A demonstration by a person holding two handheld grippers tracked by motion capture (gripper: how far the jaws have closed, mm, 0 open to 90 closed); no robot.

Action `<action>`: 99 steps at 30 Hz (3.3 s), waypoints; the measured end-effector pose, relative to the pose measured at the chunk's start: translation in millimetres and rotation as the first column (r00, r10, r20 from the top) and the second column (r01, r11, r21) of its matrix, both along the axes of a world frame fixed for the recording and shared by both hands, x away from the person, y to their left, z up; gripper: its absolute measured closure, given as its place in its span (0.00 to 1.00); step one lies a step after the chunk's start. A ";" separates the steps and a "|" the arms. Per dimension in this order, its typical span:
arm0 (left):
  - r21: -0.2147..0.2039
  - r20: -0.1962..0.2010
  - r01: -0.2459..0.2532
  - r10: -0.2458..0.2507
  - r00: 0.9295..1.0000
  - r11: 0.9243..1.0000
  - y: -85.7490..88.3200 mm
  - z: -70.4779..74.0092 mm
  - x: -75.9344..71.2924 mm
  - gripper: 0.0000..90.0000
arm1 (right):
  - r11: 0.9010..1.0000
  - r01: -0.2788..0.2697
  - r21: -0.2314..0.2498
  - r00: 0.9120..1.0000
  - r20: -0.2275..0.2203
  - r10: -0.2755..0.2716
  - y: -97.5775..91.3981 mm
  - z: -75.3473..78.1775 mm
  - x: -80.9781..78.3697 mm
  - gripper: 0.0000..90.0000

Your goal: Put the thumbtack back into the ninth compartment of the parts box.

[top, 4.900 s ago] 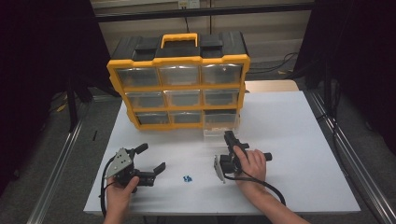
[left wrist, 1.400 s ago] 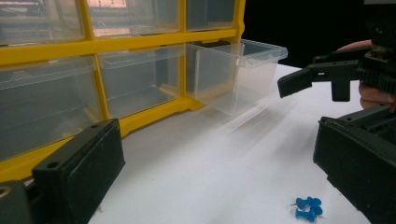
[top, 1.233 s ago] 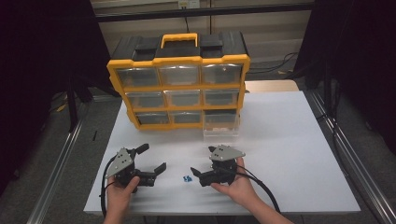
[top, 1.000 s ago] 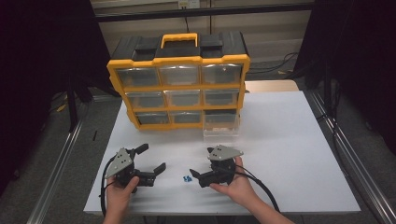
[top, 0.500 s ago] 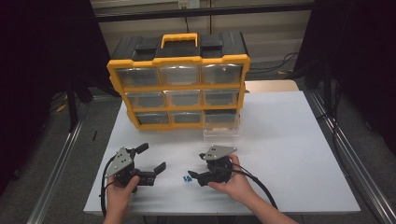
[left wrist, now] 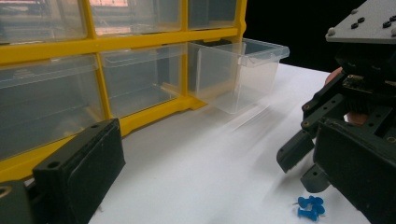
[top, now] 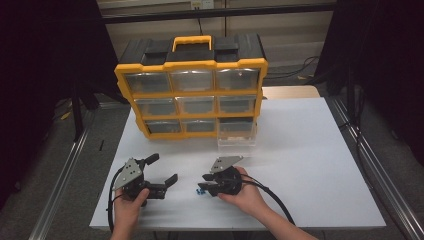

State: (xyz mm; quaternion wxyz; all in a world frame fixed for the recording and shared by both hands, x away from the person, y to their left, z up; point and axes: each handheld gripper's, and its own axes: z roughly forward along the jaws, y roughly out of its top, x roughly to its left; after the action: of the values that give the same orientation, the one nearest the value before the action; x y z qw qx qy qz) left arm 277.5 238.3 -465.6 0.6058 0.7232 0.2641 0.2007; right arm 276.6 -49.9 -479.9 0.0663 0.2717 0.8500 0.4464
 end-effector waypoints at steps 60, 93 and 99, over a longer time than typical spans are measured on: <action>0.014 0.011 0.027 -0.027 1.000 1.000 2.9 0.8 1.9 0.02 | 0.998 0.048 0.031 0.998 -0.039 -0.047 -31.7 49.8 17.2 0.95; -0.016 0.005 0.030 -0.029 1.000 0.999 0.4 0.4 1.6 0.02 | 0.992 0.106 0.062 0.994 -0.026 -0.105 -53.7 90.0 43.0 0.95; -0.017 0.005 0.034 -0.034 0.999 0.999 0.5 0.3 1.8 0.02 | 0.991 0.115 0.070 0.993 -0.024 -0.113 -56.4 93.5 47.4 0.95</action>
State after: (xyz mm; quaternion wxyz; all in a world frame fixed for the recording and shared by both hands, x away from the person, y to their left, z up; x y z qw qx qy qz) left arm 279.2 238.8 -465.3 0.6160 0.7217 0.2522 0.1897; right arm 324.0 -106.3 -386.4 0.0736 0.3264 0.8173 0.4690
